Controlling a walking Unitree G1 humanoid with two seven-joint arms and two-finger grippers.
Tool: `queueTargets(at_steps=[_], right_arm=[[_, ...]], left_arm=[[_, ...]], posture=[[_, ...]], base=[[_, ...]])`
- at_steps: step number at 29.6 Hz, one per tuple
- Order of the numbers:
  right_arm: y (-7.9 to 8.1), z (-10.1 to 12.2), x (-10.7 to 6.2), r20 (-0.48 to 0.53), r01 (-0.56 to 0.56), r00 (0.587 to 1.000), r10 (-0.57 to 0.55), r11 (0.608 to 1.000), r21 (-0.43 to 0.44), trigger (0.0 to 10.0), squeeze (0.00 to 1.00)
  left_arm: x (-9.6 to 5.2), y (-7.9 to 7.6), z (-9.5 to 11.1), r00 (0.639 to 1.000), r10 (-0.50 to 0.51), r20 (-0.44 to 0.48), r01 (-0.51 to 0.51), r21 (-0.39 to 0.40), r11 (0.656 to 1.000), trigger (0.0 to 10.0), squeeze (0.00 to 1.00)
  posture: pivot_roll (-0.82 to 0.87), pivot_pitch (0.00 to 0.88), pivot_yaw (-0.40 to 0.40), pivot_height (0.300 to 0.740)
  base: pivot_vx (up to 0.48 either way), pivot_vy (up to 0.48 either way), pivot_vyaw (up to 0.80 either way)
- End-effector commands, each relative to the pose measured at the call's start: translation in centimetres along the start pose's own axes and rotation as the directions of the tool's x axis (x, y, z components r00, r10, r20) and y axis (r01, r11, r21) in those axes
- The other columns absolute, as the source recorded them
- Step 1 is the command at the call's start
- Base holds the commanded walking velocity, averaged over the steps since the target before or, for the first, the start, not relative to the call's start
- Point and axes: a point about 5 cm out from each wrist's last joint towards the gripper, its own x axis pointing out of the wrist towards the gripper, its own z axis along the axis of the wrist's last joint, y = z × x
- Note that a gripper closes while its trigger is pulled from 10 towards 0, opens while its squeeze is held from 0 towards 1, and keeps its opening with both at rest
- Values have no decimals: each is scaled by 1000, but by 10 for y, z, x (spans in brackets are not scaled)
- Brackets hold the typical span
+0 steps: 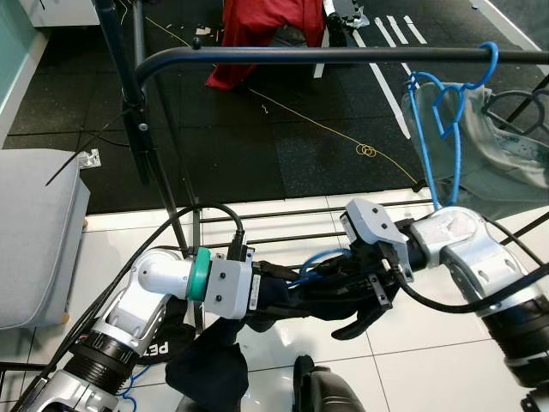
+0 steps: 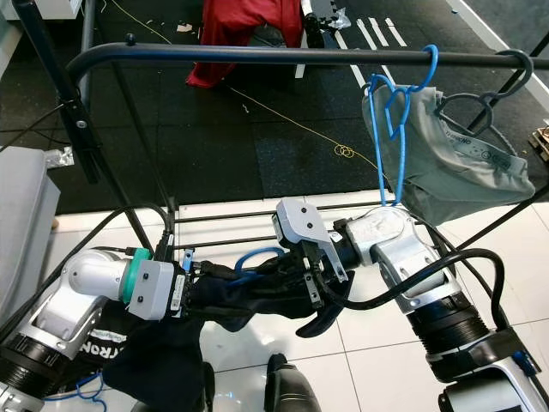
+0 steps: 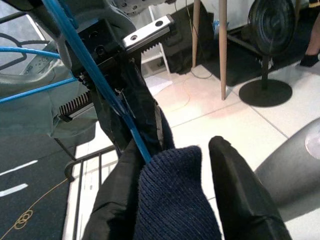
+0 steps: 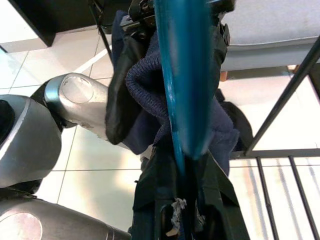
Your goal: Hang hanger
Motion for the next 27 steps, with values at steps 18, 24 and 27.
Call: queueTargets(at_steps=[18,24,27], right_arm=[[10,-5,6,16,8,1000,-7,1000,-20,0,0],[17,-15,-4,-15,58,998,-58,998,2,0,0],[19,-18,-7,-32,74,997,-74,997,3,0,0]], left_arm=[[-1,18,13,994,108,29,-109,54,993,10000,0],[-11,26,12,993,122,2,-122,73,990,10000,0],[-13,30,13,991,130,1,-130,78,988,10000,0]], posture=[[-86,114,-8,740],[-95,115,-5,740],[-98,113,-3,740]], base=[[0,0,0],[0,0,0],[0,0,0]])
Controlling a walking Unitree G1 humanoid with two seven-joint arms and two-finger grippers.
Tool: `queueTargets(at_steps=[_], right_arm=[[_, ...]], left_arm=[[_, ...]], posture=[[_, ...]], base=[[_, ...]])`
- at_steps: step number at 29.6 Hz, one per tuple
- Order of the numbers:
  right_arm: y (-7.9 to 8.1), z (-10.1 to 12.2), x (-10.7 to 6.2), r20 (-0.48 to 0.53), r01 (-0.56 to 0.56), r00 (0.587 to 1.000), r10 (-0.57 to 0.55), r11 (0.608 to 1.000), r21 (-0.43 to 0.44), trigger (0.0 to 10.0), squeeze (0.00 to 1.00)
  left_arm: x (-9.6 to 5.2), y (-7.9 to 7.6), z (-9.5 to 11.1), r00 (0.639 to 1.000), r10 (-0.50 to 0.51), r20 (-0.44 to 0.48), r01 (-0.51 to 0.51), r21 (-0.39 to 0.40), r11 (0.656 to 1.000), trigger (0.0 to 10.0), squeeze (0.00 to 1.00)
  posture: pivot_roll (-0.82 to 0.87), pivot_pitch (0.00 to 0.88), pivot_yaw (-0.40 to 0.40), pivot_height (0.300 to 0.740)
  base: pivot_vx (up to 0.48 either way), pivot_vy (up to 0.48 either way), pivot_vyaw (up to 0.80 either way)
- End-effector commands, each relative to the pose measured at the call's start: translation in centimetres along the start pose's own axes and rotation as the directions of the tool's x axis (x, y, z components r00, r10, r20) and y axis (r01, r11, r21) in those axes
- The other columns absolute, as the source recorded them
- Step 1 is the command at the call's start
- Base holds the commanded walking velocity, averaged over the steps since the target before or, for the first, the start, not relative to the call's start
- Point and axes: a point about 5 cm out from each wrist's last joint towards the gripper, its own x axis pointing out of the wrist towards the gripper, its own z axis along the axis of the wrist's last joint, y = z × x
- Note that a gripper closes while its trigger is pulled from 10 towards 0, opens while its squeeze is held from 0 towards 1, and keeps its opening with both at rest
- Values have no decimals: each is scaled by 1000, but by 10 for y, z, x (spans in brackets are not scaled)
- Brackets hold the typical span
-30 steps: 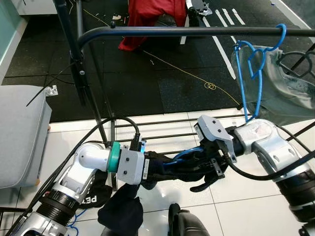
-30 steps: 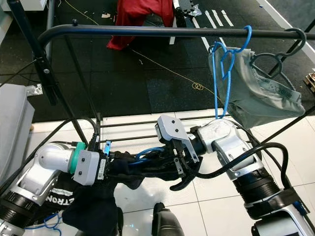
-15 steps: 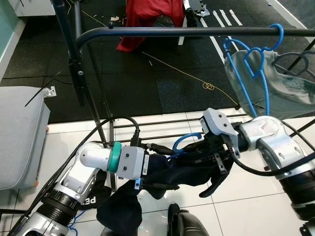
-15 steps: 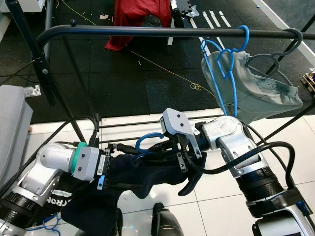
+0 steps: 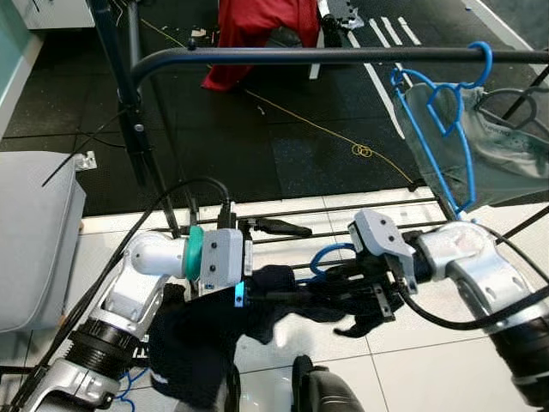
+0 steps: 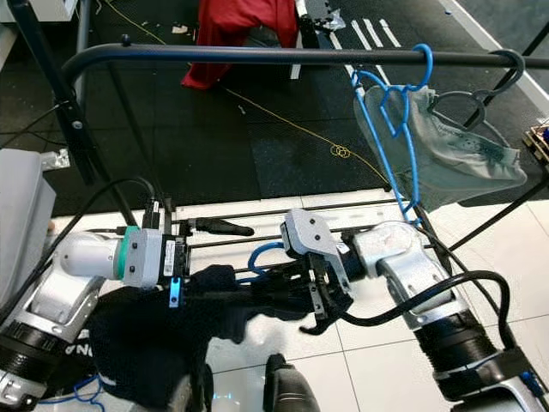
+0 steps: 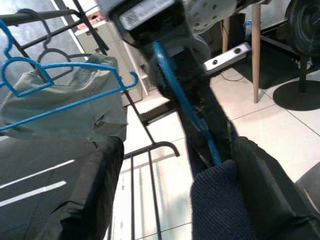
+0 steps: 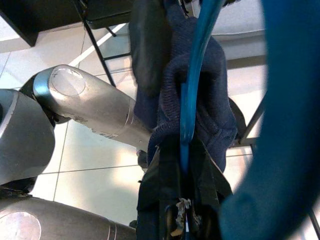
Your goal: Hang hanger
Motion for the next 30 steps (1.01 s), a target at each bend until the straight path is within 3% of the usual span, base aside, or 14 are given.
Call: queueTargets(at_steps=[1,11,12,14,17,22,23,24,25,27,29,30], right_arm=[[3,1,-5,-12,2,1000,-2,1000,-23,0,0],[12,-10,-7,-50,36,998,-36,999,-8,0,0],[12,-18,-9,-66,95,993,-94,995,8,0,0],[12,-21,-10,-74,124,990,-123,992,10,0,0],[7,-35,-14,-111,292,951,-288,956,27,0,0],[6,-37,-14,-103,338,938,-332,940,43,0,0],[1,-38,-12,-46,466,885,-464,880,91,0,0],[-1,-39,-9,2,539,839,-544,830,143,0,0],[-1,-39,-9,2,539,839,-544,830,143,0,0],[-2,-39,-5,42,599,785,-618,775,203,0,0],[-2,-39,-4,45,606,778,-627,768,209,0,0],[-2,-42,1,71,632,744,-665,734,250,0,0]], left_arm=[[-2,3,0,1000,13,1,-13,6,1000,10000,0],[-6,7,-5,999,13,-42,-13,3,1000,10000,0],[-13,6,-11,995,26,-98,-26,2,1000,10000,0],[-17,5,-14,992,29,-124,-29,2,1000,10000,0],[-39,-6,-36,952,32,-303,-52,-60,997,10000,0],[-45,-9,-41,940,38,-339,-66,-70,995,10000,0],[-59,-8,-45,914,165,-371,-227,-132,965,10000,0],[-68,-9,-50,873,273,-405,-372,-190,908,10000,0],[-68,-9,-50,873,273,-405,-372,-190,908,10000,0],[-77,-10,-54,813,367,-452,-508,-244,826,10000,0],[-78,-11,-55,803,377,-461,-524,-248,815,10000,0],[-80,-15,-58,742,441,-505,-624,-280,730,10000,0]], posture=[[-98,113,-3,740],[-101,112,-3,740],[-97,112,-6,740],[-96,112,-7,740],[-90,112,-8,740],[-90,112,-8,740],[-86,116,2,740],[-80,121,9,740],[-80,121,9,740],[-78,121,10,740],[-78,121,10,740],[-63,125,23,740]], base=[[0,0,0],[0,0,0],[0,0,0],[0,0,0],[0,0,0],[0,0,0],[0,0,0],[0,0,0],[0,0,0],[0,0,0],[0,0,0],[0,0,0]])
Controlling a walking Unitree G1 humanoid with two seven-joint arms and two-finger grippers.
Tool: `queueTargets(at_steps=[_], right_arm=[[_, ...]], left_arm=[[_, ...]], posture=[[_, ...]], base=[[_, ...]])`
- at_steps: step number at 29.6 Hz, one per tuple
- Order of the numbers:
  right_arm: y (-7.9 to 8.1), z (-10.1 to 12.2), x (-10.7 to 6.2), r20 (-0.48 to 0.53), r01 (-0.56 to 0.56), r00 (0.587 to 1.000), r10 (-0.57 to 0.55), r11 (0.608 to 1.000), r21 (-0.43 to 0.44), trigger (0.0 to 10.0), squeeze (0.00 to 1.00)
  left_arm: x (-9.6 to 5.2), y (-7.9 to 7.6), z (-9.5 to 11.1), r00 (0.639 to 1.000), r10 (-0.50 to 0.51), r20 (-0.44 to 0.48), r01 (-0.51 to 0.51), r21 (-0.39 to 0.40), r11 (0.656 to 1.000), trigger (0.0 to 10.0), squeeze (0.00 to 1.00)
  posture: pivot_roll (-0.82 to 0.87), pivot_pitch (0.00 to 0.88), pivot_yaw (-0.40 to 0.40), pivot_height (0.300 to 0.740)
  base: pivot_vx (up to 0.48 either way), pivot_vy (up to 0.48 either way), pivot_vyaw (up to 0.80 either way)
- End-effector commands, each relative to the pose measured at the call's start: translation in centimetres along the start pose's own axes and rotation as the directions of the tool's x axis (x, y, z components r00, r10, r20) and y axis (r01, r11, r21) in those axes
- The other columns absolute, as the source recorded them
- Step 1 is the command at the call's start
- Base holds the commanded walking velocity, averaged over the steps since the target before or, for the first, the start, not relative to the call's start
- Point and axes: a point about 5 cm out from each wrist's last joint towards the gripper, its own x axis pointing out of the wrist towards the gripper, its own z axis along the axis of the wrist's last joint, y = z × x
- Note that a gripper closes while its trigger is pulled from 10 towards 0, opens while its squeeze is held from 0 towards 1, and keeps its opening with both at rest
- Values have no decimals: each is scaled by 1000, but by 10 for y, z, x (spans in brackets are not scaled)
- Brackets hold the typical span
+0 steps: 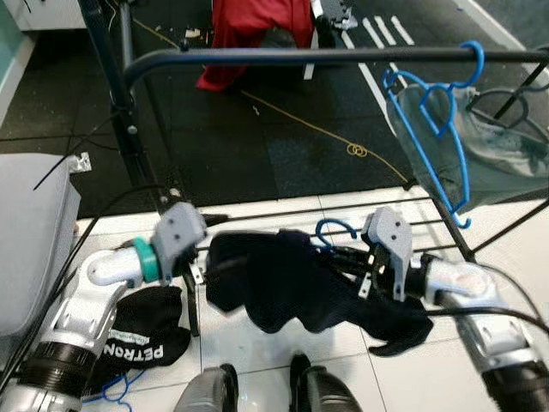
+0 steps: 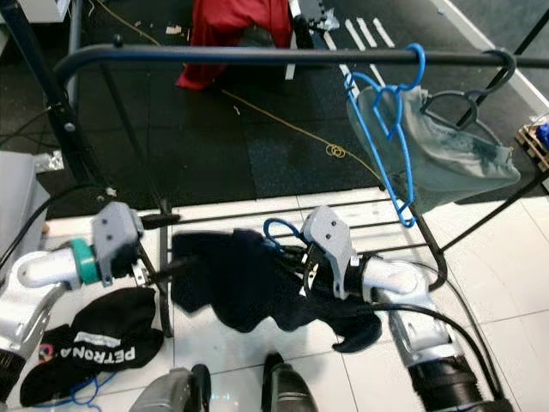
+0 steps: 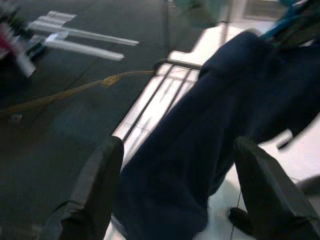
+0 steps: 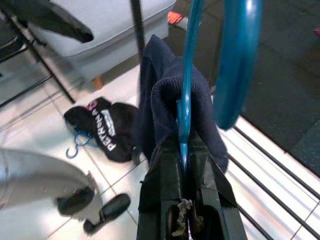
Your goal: Hang hanger
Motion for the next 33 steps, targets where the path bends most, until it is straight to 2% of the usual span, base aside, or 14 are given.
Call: queueTargets(at_steps=[1,2,3,4,5,7,13,14,20,23,24,26,28,33], right_arm=[[0,-1,-2,37,44,998,-45,998,33,0,0],[2,-3,1,61,77,995,-81,995,66,0,0],[4,-7,4,96,127,985,-141,982,140,2039,0],[4,-7,4,96,127,985,-141,982,140,2039,0],[3,-15,8,126,218,958,-259,939,266,10000,0],[2,-21,9,126,279,933,-338,898,341,10000,0],[-5,-27,9,60,423,868,-493,797,431,10000,0],[-4,-24,13,14,479,844,-537,764,432,10000,0],[-3,-18,18,55,494,812,-581,735,464,10000,0],[-4,-14,22,77,498,790,-608,710,499,10000,0],[0,-6,28,103,449,827,-553,758,473,10000,0],[2,-3,30,109,432,839,-533,775,460,10000,0],[10,1,33,99,379,891,-443,847,373,10000,0],[18,-2,31,61,312,938,-343,905,288,10000,0]], left_arm=[[-1,-4,-6,998,52,-24,-54,-78,996,10000,0],[-3,-6,-10,991,119,-55,-126,-144,982,10000,0],[-4,-12,-15,983,177,-47,-184,-266,946,10000,0],[-4,-12,-15,983,177,-47,-184,-266,946,10000,0],[-2,-18,-20,957,289,-24,-270,-435,859,10000,0],[1,-19,-24,926,378,-27,-336,-519,786,10000,0],[-2,-16,-38,851,505,-142,-495,-535,685,10000,0],[1,-21,-54,821,489,-295,-568,-499,654,10000,0],[2,-27,-55,778,482,-403,-627,-449,636,10000,0],[1,-24,-47,779,488,-394,-626,-429,651,10000,0],[1,-23,-44,796,480,-370,-598,-355,719,10000,0],[2,-23,-43,803,474,-362,-586,-333,739,10000,0],[4,-25,-40,833,455,-314,-539,-272,797,10000,0],[11,-30,-35,872,396,-287,-470,-264,842,10000,0]], posture=[[-63,125,23,740],[-63,125,23,740],[-54,125,31,740],[-54,125,31,740],[-43,127,36,740],[-43,127,36,740],[-39,124,51,740],[-46,119,45,740],[-26,113,9,740],[-29,114,9,740],[-42,114,13,740],[-42,114,13,740],[-65,114,15,740],[-79,104,10,740]], base=[[0,0,0],[0,0,0],[0,0,0],[0,0,0],[0,0,0],[0,0,0],[0,0,0],[0,0,0],[0,0,0],[0,0,0],[0,0,0],[0,0,0],[0,0,0],[0,0,0]])
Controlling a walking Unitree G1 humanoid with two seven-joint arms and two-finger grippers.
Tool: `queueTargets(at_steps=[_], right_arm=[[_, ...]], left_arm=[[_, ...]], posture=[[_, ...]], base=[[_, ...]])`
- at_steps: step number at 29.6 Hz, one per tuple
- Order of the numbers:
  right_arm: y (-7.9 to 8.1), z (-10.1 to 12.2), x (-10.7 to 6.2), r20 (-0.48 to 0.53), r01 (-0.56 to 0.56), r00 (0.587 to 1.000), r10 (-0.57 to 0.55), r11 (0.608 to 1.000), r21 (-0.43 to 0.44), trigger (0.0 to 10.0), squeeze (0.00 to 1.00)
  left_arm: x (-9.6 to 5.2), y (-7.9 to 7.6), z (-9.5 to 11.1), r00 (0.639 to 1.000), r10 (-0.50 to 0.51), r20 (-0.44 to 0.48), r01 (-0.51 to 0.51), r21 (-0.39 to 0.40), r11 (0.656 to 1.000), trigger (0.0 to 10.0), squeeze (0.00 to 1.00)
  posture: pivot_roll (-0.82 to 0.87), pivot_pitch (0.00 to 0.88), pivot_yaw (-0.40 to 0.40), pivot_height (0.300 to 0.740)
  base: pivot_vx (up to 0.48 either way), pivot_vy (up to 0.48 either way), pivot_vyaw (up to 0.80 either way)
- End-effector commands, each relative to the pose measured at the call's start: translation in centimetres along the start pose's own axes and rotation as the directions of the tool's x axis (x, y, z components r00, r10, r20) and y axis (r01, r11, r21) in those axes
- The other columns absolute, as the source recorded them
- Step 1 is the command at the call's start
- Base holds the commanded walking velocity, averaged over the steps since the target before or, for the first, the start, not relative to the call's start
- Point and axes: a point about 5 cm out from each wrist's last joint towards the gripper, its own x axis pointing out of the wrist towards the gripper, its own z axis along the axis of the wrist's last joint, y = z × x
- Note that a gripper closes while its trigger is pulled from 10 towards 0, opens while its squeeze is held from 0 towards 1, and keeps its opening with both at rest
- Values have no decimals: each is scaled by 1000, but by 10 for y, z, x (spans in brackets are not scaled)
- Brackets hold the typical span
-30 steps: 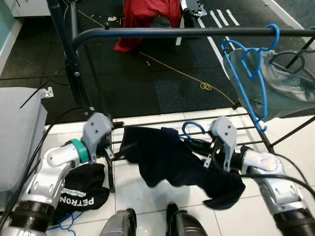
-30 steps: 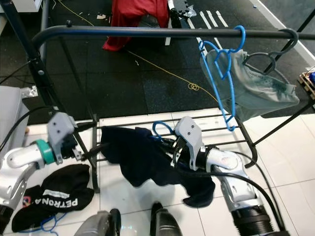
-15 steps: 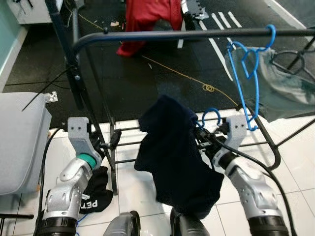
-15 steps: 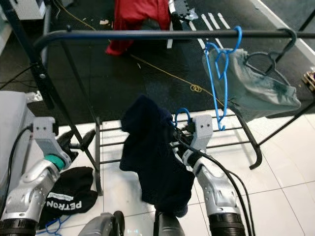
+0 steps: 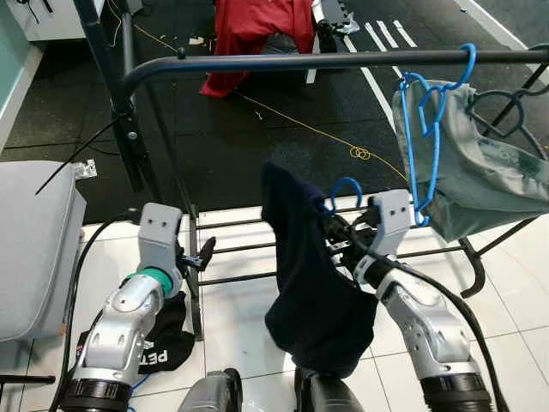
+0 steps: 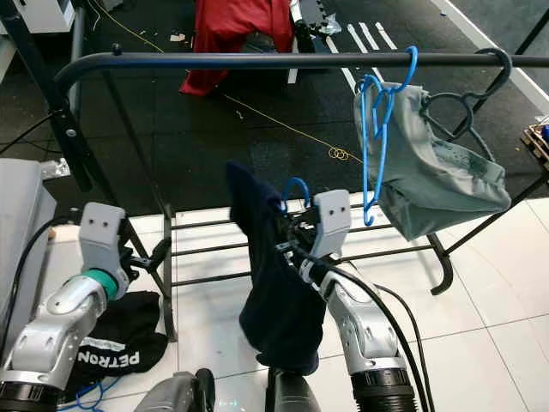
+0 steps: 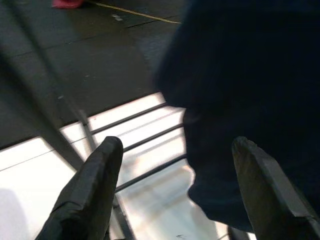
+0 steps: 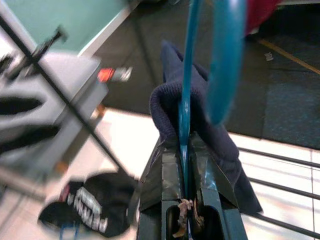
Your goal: Hang hanger
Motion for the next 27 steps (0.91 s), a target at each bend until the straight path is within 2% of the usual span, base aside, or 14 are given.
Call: queueTargets(at_steps=[1,4,5,6,7,9,17,27], right_arm=[[1,-1,-4,-13,-23,1000,23,999,-31,10000,0],[-1,-1,-5,-2,-13,1000,12,999,-30,10000,0],[-4,0,-6,19,14,1000,-14,1000,-12,10000,0],[-6,-1,-6,36,41,998,-41,999,6,10000,0],[-6,-1,-6,36,41,998,-41,999,6,10000,0],[-9,-3,-5,73,101,992,-106,993,64,10000,0],[-14,1,-3,102,143,982,-156,981,128,10000,0],[-8,-2,-2,95,112,988,-125,986,125,10000,0]], left_arm=[[-2,-8,-3,999,-54,-8,54,13,998,10000,0],[-2,-10,1,999,-45,29,46,-28,999,10000,0],[-1,-10,4,999,-6,54,11,-100,995,10000,0],[0,-11,6,997,28,65,-19,-136,991,10000,0],[0,-11,6,997,28,65,-19,-136,991,10000,0],[3,-15,6,997,50,59,-42,-140,989,10000,0],[6,-19,8,996,66,52,-57,-161,985,10000,0],[8,-25,11,997,45,57,-36,-145,989,10000,0]], posture=[[-77,102,8,740],[-72,102,6,740],[-69,98,4,740],[-63,100,0,740],[-63,100,0,740],[-56,100,-4,740],[-40,103,-3,740],[-38,104,6,740]], base=[[0,0,0],[0,0,0],[0,0,0],[0,0,0],[0,0,0],[0,0,0],[0,0,0],[0,0,0]])
